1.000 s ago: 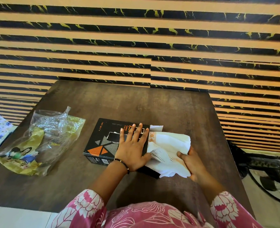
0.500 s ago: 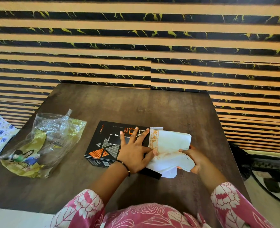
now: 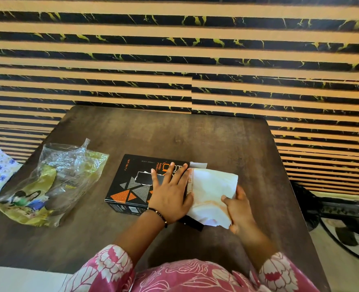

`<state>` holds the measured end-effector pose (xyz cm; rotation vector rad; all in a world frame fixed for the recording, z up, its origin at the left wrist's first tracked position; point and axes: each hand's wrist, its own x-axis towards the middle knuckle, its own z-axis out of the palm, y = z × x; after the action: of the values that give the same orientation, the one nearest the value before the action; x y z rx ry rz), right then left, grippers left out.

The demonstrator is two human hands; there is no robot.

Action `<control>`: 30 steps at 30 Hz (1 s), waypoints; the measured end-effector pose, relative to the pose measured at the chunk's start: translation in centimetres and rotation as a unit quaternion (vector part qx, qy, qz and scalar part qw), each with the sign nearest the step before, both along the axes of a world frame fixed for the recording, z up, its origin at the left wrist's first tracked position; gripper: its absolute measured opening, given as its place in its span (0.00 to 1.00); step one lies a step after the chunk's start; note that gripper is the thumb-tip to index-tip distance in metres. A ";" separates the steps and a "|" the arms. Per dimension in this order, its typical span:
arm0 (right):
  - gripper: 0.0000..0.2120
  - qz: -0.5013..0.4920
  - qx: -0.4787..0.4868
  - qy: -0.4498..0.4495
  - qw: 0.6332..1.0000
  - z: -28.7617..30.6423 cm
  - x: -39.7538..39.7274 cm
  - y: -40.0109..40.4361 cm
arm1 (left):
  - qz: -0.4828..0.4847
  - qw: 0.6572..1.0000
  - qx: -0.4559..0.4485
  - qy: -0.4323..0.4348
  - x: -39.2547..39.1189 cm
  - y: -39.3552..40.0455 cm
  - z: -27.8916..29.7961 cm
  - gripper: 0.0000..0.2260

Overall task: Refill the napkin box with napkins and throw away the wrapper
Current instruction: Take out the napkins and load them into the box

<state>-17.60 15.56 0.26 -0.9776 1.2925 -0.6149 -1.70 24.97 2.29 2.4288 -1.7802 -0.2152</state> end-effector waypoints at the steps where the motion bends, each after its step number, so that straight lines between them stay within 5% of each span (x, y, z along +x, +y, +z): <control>1: 0.19 0.000 -0.009 -0.007 1.000 0.2 0.1 0.7 | 0.001 1.000 -0.001 0.001 0.0 0.0 0.0 0.29; 7: 0.19 0.024 -0.001 -0.030 0.999 1.1 0.2 1.2 | -0.001 1.000 0.003 0.017 0.1 -0.2 0.3 0.33; 12: 0.14 0.146 -0.040 0.086 0.985 2.5 0.4 -0.9 | -0.001 1.000 0.003 0.012 0.0 -0.3 0.3 0.34; 18: 0.15 0.043 0.082 0.015 0.996 0.3 -0.8 -1.4 | -0.004 1.000 0.001 0.007 0.1 -0.1 0.2 0.34; 22: 0.10 -0.012 0.022 0.047 0.999 -0.7 0.6 0.6 | -0.001 1.000 0.001 0.009 0.0 -0.3 0.2 0.34; 30: 0.18 0.094 -0.039 0.149 0.984 0.1 0.4 0.6 | 0.004 1.000 0.004 0.008 0.1 -0.3 0.2 0.35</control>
<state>-17.20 16.12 0.40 -1.2762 1.4241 -0.3847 -1.61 24.72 2.47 2.4328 -1.7647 -0.2418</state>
